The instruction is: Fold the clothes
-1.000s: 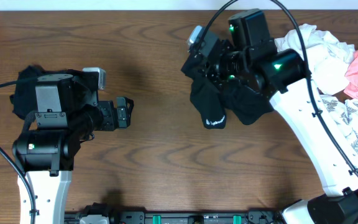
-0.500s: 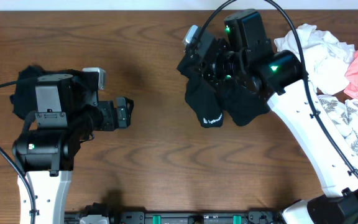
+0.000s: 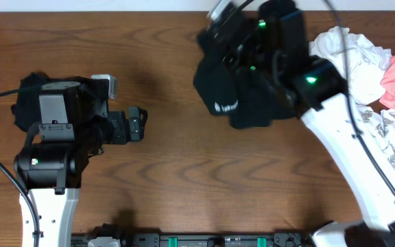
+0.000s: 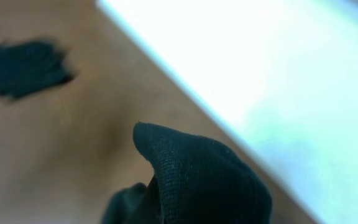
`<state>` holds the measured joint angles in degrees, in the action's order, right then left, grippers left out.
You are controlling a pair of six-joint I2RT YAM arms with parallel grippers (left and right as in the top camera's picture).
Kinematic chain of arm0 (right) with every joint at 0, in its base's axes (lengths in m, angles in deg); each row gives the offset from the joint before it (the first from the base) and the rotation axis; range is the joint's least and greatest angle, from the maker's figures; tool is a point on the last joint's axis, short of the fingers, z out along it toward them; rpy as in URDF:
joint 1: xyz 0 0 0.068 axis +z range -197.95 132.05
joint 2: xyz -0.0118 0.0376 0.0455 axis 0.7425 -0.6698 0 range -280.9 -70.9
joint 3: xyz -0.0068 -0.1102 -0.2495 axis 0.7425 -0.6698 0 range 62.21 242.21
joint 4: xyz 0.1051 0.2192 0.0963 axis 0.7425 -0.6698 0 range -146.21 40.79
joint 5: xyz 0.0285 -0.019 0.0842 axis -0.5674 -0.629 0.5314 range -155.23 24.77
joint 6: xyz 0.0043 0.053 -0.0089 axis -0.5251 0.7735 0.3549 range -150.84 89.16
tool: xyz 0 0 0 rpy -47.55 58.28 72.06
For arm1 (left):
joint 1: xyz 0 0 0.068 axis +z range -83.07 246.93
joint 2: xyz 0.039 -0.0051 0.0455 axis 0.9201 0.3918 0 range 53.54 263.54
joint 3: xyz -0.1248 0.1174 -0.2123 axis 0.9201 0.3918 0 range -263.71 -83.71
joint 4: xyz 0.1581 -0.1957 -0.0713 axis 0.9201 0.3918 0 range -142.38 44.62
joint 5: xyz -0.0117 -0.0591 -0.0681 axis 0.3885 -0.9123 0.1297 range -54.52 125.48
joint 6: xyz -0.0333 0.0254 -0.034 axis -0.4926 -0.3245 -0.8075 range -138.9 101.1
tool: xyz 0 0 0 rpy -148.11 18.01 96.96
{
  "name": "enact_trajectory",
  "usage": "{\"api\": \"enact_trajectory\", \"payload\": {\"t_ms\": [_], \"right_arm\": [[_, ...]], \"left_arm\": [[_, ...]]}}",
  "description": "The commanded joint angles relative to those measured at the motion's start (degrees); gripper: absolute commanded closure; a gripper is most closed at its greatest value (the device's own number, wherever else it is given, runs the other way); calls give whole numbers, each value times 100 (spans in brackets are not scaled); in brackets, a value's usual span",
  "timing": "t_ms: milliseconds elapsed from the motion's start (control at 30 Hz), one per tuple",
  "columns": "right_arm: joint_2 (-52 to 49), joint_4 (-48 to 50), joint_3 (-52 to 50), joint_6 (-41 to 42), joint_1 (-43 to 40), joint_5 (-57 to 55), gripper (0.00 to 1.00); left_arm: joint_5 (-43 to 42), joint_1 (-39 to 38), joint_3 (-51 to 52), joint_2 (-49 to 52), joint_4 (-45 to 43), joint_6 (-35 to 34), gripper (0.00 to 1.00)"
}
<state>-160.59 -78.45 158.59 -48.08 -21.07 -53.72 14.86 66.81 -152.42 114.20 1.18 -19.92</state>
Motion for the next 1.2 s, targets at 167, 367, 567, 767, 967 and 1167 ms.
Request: {"api": "enact_trajectory", "payload": {"t_ms": [167,367,567,767,967,1167], "right_arm": [[1071,688,831,437,-885,-1364,99],[1071,601,1239,439,-1233,-1362,99],[988,227,1237,437,-1228,-1244,99],[881,122,1237,435,-1228,-739,99],[874,138,1237,387,-1228,2,99],[874,151,1239,428,-1228,837,99]], "left_arm": [[28,15,-107,-4,-11,101,2],[28,15,-90,-4,-9,98,2],[28,15,-90,-4,-9,98,2],[28,15,-90,-4,-9,98,2],[28,15,-90,-4,-9,98,2],[26,15,-90,-4,-11,98,2]]}}
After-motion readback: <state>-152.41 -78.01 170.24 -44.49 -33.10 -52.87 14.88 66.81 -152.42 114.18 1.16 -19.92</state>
